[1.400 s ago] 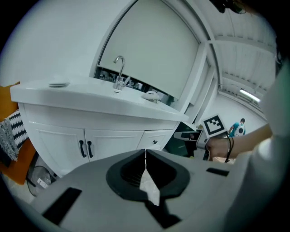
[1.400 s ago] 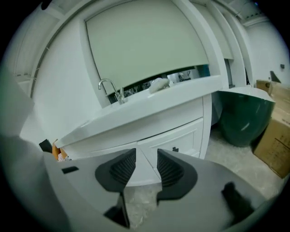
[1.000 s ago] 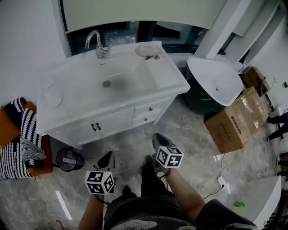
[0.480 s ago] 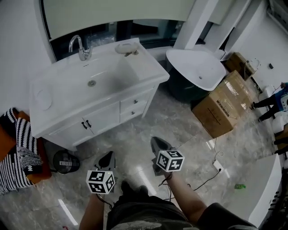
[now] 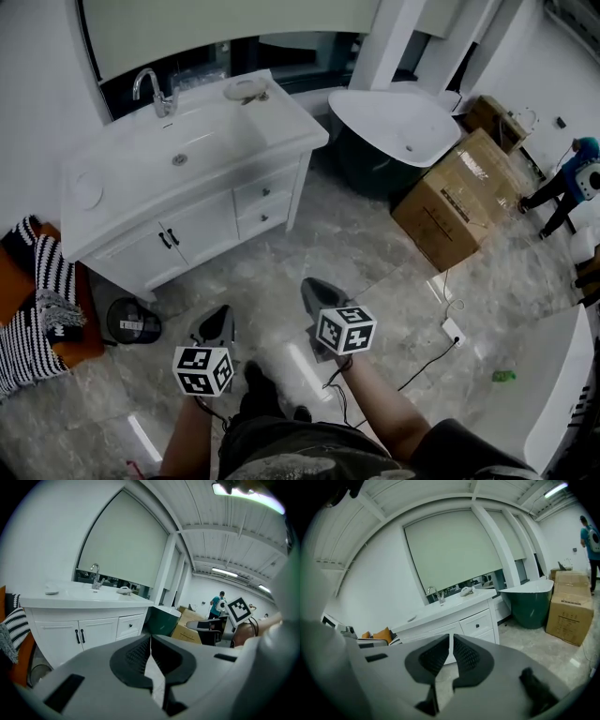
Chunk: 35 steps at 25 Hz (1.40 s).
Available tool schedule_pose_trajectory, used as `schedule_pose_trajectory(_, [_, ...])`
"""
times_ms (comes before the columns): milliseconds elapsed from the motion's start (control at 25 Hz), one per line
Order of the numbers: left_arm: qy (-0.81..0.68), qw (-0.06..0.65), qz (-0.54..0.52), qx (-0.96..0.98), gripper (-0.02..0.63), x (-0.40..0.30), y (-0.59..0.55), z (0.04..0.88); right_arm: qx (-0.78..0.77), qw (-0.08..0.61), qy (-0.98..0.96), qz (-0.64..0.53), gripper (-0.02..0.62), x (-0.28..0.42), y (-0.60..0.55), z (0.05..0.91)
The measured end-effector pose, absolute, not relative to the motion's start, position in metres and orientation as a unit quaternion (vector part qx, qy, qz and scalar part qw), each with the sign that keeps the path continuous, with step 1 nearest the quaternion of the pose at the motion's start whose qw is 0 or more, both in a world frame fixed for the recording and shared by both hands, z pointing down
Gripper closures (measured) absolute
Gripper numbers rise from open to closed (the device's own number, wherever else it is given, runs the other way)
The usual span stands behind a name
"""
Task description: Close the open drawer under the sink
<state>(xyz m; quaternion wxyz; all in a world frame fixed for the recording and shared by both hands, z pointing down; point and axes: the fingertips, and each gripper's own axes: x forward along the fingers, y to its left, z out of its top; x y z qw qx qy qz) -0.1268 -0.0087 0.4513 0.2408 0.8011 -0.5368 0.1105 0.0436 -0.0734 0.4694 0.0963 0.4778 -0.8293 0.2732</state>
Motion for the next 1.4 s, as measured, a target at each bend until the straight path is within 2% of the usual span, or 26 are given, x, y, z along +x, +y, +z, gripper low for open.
schedule_pose_trajectory(680, [-0.56,0.202,0.101,0.797,0.591,-0.041,0.145,0.418,0.435,0.103,-0.863,0.234,0.56,0.111,0.082,0.443])
schedule_pose_trajectory(1400, [-0.572,0.188,0.094,0.793,0.591,-0.012,0.192,0.402,0.417,0.092,-0.88,0.209,0.568,0.127,0.13,0.431])
